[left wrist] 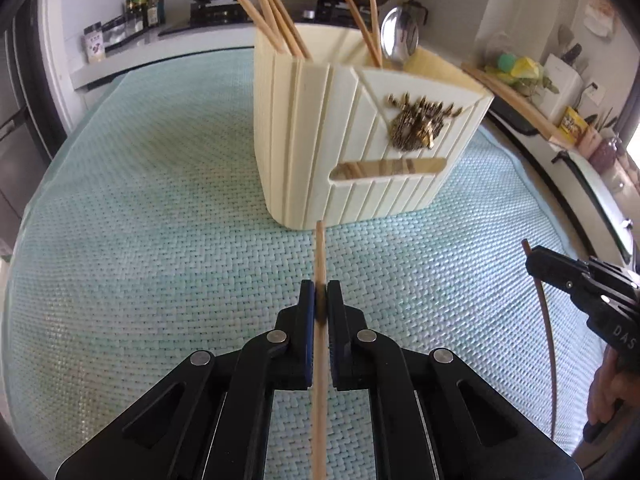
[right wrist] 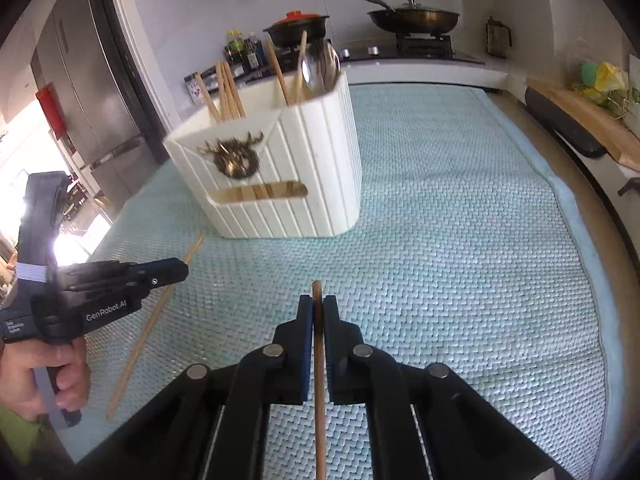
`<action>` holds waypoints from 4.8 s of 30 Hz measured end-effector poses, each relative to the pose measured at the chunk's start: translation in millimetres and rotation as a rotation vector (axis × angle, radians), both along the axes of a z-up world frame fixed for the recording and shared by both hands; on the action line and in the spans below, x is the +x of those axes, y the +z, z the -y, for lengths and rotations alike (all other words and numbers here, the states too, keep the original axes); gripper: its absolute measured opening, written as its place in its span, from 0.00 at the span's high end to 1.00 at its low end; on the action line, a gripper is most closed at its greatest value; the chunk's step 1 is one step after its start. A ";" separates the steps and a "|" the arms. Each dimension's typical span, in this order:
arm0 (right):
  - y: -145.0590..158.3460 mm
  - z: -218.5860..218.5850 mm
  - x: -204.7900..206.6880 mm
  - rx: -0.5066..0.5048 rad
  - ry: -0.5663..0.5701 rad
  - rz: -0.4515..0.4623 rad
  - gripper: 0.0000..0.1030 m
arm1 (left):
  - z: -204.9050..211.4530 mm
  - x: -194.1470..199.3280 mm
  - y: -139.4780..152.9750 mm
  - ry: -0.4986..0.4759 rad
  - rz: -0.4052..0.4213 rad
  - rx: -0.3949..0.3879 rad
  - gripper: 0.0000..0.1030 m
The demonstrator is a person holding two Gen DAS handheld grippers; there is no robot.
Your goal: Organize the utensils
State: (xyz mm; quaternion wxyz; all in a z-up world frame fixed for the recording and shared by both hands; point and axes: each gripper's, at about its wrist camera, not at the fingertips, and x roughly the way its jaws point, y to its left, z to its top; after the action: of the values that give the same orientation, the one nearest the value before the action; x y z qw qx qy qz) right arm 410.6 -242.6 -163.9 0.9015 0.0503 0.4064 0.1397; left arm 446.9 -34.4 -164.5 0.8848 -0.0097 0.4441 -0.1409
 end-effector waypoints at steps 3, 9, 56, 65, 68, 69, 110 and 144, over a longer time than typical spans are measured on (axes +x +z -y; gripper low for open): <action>30.3 4.8 -12.5 0.037 0.013 0.064 0.95 | -5.5 -17.6 32.8 -0.006 0.071 -0.031 0.96; 86.9 8.7 -47.7 0.077 0.046 0.190 0.95 | -18.6 -64.1 94.7 -0.033 0.207 -0.088 0.96; 266.0 -43.6 -27.1 -0.021 0.046 0.641 0.95 | -19.1 -20.5 276.0 -0.011 0.605 -0.164 0.96; 223.6 -57.6 63.2 -0.047 0.067 0.506 0.95 | 3.2 72.4 220.4 0.020 0.461 -0.167 0.96; 188.5 -58.6 95.0 -0.044 0.078 0.404 0.95 | 6.9 97.2 184.8 0.036 0.382 -0.163 0.96; 176.3 -58.8 104.1 -0.041 0.079 0.373 0.95 | 7.2 104.6 173.5 0.040 0.357 -0.161 0.96; 151.1 -45.5 -180.5 -0.055 -0.074 0.410 0.00 | -10.6 -201.8 137.7 0.295 0.364 0.168 0.00; 154.0 -48.9 -200.4 -0.049 -0.041 0.387 0.00 | -15.5 -223.8 155.6 0.296 0.363 0.090 0.00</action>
State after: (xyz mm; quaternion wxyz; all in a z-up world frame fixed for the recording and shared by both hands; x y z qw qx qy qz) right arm 210.2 -193.6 -9.9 0.9664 0.0090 0.2277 0.1187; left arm 223.0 -18.9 -8.9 0.9607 -0.0095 0.2772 0.0110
